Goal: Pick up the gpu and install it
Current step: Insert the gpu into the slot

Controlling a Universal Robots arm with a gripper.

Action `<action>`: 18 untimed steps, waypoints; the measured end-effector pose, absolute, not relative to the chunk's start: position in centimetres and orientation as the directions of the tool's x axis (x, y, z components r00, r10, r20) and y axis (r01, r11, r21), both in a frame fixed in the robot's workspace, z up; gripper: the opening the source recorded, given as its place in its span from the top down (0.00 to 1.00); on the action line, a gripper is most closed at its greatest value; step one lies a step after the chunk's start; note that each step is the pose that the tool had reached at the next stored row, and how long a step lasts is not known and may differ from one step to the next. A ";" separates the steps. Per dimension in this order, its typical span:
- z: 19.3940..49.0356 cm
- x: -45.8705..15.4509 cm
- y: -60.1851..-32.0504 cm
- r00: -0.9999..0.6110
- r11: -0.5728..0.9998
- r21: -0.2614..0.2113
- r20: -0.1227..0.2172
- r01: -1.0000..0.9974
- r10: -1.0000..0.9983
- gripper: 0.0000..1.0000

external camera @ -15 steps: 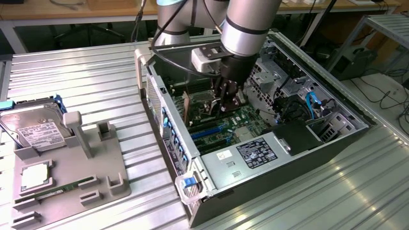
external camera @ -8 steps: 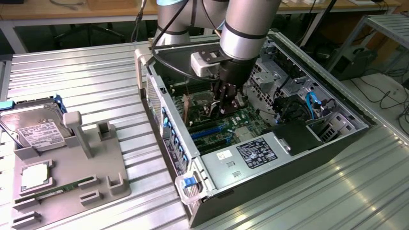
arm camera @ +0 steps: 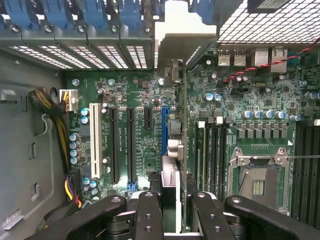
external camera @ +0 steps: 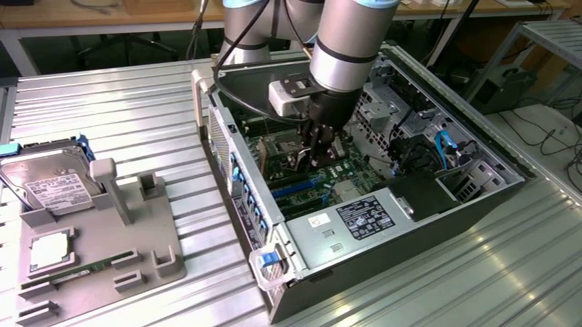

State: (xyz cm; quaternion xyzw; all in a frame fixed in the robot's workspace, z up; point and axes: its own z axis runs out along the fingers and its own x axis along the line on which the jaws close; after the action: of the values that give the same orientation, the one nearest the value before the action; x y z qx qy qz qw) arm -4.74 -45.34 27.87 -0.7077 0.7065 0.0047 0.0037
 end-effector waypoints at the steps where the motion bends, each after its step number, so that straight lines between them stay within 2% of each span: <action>1: 27.8 -4.8 -45.4 0.002 -0.002 0.001 -0.012 -1.000 -1.000 0.72; 18: 25.5 -6.0 -45.9 0.002 -0.002 0.001 -0.013 -1.000 -1.000 0.72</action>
State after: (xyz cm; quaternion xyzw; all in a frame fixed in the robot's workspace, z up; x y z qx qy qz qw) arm -5.99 -45.92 25.52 -0.7078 0.7064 0.0050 0.0040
